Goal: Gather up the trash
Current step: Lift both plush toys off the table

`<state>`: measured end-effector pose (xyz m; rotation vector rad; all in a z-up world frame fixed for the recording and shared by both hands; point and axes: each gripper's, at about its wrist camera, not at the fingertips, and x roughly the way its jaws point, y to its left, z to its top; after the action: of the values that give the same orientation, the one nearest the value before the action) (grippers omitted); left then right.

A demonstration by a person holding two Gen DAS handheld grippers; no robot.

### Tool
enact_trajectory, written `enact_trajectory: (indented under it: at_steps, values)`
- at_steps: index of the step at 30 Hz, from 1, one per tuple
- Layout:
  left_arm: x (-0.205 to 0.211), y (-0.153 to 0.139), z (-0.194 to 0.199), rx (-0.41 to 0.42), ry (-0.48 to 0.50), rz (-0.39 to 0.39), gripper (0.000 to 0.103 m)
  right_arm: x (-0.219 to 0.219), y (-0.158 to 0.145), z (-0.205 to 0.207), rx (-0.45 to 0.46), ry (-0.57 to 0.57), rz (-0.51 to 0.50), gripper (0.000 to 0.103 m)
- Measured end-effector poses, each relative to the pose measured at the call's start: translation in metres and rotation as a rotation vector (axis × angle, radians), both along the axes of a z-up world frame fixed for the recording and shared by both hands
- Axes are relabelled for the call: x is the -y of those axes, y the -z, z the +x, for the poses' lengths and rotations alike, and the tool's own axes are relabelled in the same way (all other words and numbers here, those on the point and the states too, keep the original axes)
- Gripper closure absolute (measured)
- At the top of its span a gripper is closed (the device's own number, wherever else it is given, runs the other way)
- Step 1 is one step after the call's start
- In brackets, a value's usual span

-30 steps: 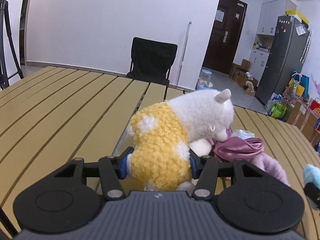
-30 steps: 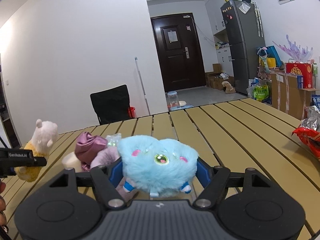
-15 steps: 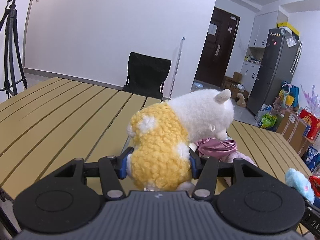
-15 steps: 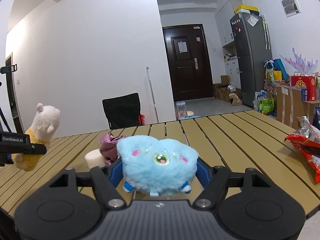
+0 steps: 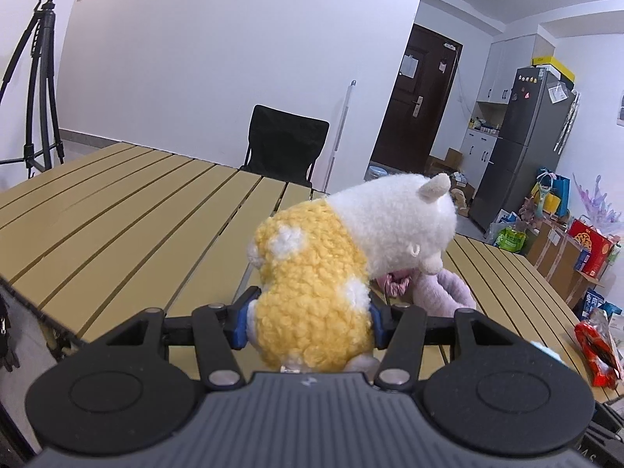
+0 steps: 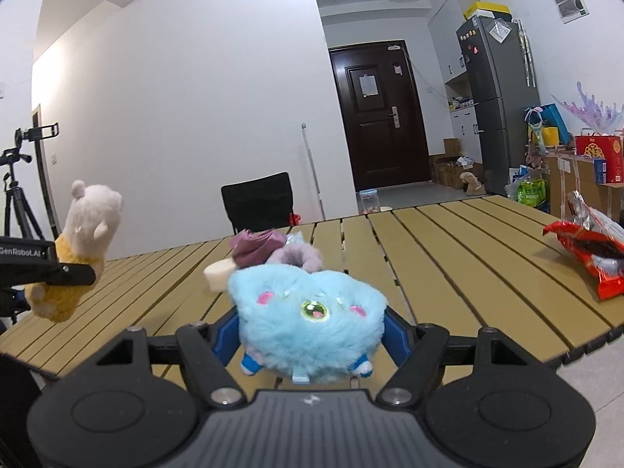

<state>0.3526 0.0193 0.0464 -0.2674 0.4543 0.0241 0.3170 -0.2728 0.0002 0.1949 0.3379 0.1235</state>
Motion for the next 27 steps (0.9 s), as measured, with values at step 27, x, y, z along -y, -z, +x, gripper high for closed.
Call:
enact_trajectory:
  at_steps: [27]
  values:
    - [-0.022, 0.029, -0.121, -0.016, -0.011, 0.017, 0.048, -0.036, 0.044, -0.093, -0.131, -0.118, -0.071, 0.032]
